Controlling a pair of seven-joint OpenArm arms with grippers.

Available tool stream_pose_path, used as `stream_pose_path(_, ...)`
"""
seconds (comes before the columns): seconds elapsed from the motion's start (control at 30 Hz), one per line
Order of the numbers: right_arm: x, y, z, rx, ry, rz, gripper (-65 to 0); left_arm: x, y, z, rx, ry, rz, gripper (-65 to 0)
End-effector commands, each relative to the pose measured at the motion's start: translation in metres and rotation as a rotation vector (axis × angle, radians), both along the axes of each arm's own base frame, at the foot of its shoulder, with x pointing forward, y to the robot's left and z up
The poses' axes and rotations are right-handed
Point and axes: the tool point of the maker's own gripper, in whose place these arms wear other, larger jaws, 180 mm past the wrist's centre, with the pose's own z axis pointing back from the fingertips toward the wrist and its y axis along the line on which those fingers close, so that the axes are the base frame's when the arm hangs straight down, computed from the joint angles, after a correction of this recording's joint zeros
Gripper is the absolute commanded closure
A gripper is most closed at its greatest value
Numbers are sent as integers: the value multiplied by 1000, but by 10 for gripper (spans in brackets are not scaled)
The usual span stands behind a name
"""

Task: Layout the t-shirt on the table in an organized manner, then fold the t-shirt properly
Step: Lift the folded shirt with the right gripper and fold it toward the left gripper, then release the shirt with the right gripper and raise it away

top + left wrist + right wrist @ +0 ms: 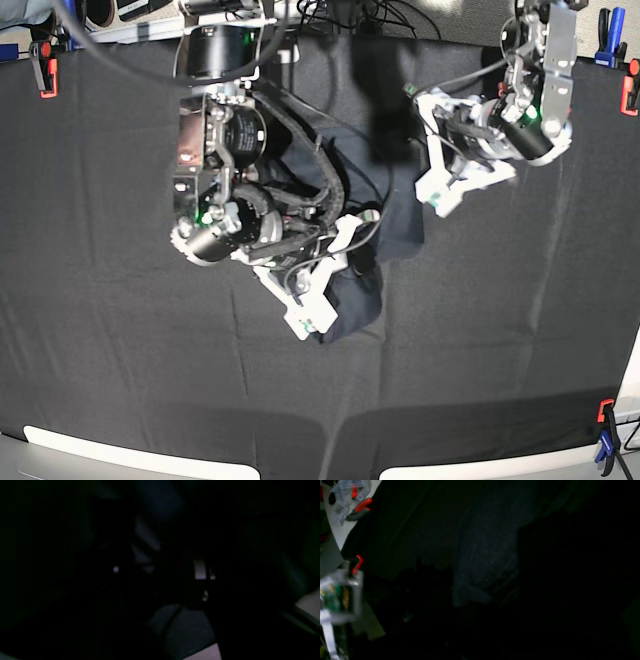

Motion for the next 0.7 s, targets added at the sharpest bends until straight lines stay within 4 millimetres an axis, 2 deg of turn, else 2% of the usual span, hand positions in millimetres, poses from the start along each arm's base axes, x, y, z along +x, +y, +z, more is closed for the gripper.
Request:
stream_pose_path(0.0, 11, 6, 22, 56, -56, -14, 0, 10, 6, 11, 16, -49, 34, -286)
stream_pose_path(0.17, 11, 6, 23, 63, -62, -16, 0, 19, 25, 15, 95, -98, 117, -286)
stream_pose_path(0.37, 9, 18, 40, 179, -72, 12, 0, 19, 26, 15, 100, -99, 117, -286)
stream_pose_path(0.57, 8, 20, 42, 191, -70, 15, 0, 19, 26, 15, 100, -99, 118, -286)
stream_pose_path(0.6, 8, 20, 42, 197, -70, 17, -20, 19, 26, 15, 100, -99, 117, -286)
stream_pose_path(0.67, 7, 22, 45, 218, -70, 23, -167, 19, 26, 15, 100, -99, 117, -286)
